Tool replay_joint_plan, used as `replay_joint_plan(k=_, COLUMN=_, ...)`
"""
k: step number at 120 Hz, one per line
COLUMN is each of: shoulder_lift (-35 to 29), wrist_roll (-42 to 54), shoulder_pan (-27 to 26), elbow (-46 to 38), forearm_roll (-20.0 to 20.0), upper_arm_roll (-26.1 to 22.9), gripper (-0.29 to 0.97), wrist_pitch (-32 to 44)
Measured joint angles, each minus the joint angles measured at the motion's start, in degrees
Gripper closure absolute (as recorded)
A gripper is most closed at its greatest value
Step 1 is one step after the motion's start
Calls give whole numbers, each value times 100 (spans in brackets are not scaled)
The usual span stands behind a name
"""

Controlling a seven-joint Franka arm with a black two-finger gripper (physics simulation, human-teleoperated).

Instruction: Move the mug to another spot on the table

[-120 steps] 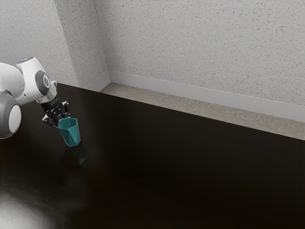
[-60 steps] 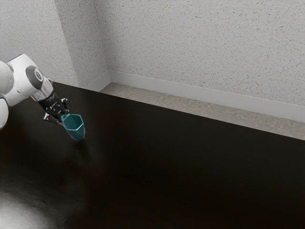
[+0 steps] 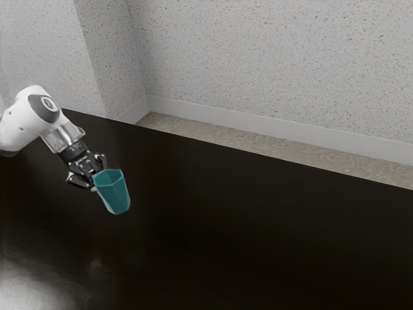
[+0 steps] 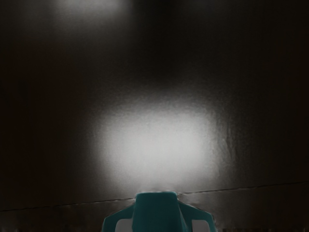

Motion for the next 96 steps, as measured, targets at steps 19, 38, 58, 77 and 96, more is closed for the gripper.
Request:
replay_joint_plan(k=19, shoulder_lift=-146, wrist_roll=0, shoulder_pan=-430, elbow=-523, forearm_roll=15, upper_arm_roll=-49, gripper=75, wrist_pitch=256)
replay_joint_plan(k=38, shoulder_lift=-87, wrist_roll=-9, shoulder_pan=-725, elbow=-625, forearm_roll=14, upper_arm_roll=-52, gripper=75, wrist_pitch=664)
replay_joint_plan(k=58, shoulder_lift=112, wrist_roll=-23, shoulder_pan=-766, elbow=-619, forearm_roll=-99, upper_arm_roll=-139, gripper=75, wrist_pitch=1015)
replay_joint_plan(k=77, shoulder_lift=243, wrist_roll=-4, shoulder_pan=-766, elbow=-616, forearm_roll=-305, upper_arm_roll=-232, gripper=47, wrist_pitch=1259)
replay_joint_plan(k=96, shoulder_lift=213, wrist_roll=25, shoulder_pan=-751, elbow=-622, forearm_roll=-393, upper_arm_roll=-237, gripper=22, wrist_pitch=1386)
